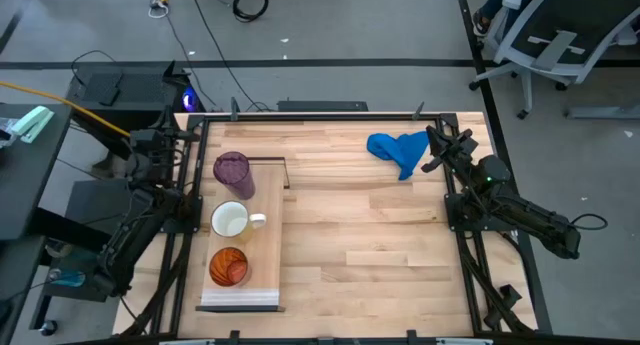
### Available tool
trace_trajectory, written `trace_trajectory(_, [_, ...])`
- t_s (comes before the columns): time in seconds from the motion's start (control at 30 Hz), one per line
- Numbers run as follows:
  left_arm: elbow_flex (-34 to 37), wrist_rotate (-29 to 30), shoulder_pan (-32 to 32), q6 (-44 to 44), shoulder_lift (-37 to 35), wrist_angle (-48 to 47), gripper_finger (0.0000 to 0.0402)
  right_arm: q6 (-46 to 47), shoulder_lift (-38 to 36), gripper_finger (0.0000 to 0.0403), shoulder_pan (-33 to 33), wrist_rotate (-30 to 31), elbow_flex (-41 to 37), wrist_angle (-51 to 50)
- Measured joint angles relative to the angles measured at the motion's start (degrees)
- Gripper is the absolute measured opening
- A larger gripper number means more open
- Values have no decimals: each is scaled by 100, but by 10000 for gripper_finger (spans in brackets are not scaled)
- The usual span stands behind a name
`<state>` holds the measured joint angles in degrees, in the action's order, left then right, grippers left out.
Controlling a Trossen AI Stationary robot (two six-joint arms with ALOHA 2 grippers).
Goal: Stack small to large cups/mugs on shelf
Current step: Return to Home Position
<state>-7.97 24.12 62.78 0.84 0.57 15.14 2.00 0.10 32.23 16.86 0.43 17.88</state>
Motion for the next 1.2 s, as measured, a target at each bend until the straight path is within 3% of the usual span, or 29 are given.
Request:
trace_trajectory(0.43, [378, -44, -2, -13, 395, 154, 36, 101, 0, 10, -2, 0, 0, -479])
trace_trajectory(1.2, [381, 22, -2, -42, 396, -828, 34, -203, 0, 10, -4, 0, 2, -1113])
